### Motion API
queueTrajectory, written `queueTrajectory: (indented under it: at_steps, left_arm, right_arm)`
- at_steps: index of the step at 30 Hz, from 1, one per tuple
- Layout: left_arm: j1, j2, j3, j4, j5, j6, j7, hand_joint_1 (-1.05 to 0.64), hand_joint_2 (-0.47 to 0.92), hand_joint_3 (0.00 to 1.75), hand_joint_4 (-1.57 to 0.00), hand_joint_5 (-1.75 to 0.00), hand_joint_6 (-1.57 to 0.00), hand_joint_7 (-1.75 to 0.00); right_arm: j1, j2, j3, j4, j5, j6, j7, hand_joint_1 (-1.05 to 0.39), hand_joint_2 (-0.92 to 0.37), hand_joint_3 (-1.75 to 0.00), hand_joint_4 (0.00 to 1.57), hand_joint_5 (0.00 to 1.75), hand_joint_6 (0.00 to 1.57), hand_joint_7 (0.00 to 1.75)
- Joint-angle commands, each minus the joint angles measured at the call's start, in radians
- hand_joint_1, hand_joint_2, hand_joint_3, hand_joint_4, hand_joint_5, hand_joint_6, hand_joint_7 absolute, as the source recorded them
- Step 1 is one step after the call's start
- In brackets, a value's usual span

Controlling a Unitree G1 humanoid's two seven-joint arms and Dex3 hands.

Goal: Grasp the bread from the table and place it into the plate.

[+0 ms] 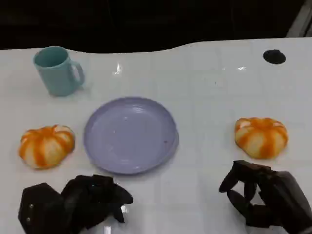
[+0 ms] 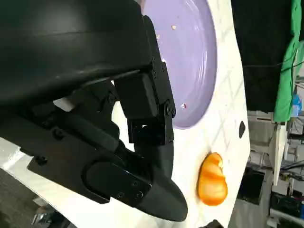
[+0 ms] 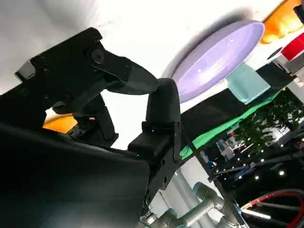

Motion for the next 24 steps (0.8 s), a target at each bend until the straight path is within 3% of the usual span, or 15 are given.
queueTrajectory:
  at_steps: [1, 24]
  left_arm:
    - [0.01, 0.013, 0.007, -0.004, -0.004, 0.011, -0.004, -1.03, 0.83, 0.0, -0.88, -1.5, -1.46, -0.44]
    - [0.005, 0.012, 0.009, 0.006, -0.007, 0.006, -0.009, -1.02, 0.83, 0.0, -0.89, -1.5, -1.46, -0.43]
  right_arm:
    - [0.0, -0.023, -0.002, -0.007, 0.001, 0.008, 0.005, -0.36, -0.57, -0.96, 0.82, 1.75, 0.68, 1.42]
    - [-0.007, -0.022, -0.004, 0.004, 0.009, -0.005, 0.0, -0.36, -0.57, -0.94, 0.81, 1.75, 0.69, 1.38]
